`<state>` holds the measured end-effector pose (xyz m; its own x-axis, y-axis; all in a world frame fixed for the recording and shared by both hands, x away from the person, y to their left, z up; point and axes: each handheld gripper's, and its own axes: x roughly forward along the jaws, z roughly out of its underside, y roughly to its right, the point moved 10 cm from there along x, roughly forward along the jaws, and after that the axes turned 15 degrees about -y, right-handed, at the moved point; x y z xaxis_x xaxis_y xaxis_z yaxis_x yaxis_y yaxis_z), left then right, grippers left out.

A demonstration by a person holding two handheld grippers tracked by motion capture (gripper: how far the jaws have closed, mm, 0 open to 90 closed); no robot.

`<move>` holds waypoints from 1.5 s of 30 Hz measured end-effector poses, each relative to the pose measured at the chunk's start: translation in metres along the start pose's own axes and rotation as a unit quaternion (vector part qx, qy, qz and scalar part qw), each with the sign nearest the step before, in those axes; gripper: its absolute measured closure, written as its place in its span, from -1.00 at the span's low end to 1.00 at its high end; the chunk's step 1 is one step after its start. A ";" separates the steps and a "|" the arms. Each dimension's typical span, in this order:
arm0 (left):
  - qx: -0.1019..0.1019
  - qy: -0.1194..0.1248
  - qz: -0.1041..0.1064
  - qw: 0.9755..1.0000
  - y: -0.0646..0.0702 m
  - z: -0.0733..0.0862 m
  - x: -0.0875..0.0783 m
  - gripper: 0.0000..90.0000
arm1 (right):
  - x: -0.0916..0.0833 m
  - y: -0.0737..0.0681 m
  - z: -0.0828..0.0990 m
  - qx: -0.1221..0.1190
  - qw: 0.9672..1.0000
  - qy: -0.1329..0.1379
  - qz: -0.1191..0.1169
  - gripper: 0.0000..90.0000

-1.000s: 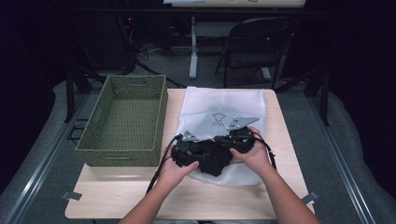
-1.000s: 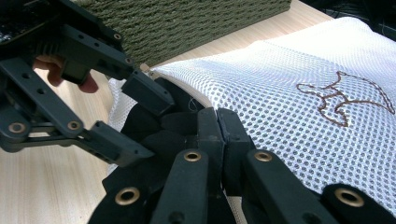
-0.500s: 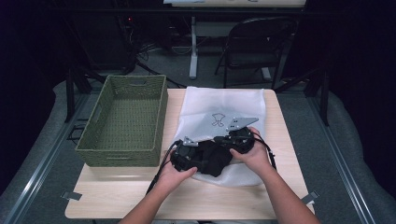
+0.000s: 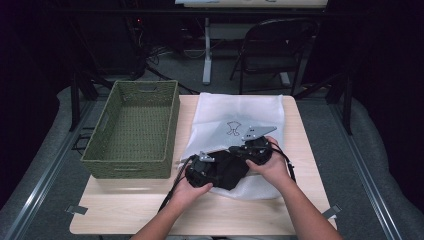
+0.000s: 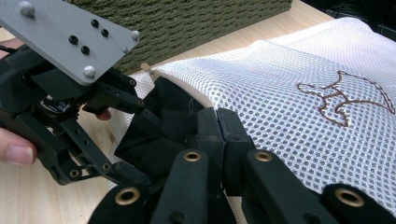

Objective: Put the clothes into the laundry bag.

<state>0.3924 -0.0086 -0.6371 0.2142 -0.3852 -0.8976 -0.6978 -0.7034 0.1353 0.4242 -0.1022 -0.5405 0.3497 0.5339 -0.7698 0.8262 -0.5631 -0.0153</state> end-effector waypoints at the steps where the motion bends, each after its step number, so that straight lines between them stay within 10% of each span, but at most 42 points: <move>1: 0.003 0.000 -0.004 1.000 -0.001 0.000 0.000 0.02 | 0.000 0.000 0.000 -0.001 1.000 0.000 0.000 0.98; 17: 0.011 0.002 -0.015 1.000 -0.001 0.001 0.002 0.76 | 0.001 -0.002 0.000 -0.002 1.000 -0.001 0.000 0.98; 45: 0.001 0.033 0.003 0.999 0.005 -0.035 -0.006 0.83 | 0.002 -0.008 -0.002 -0.010 1.000 -0.002 -0.003 0.99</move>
<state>0.4118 -0.0307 -0.6164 0.2542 -0.4285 -0.8670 -0.7004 -0.6998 0.1405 0.4192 -0.0954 -0.5408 0.3426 0.5351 -0.7722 0.8375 -0.5463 -0.0070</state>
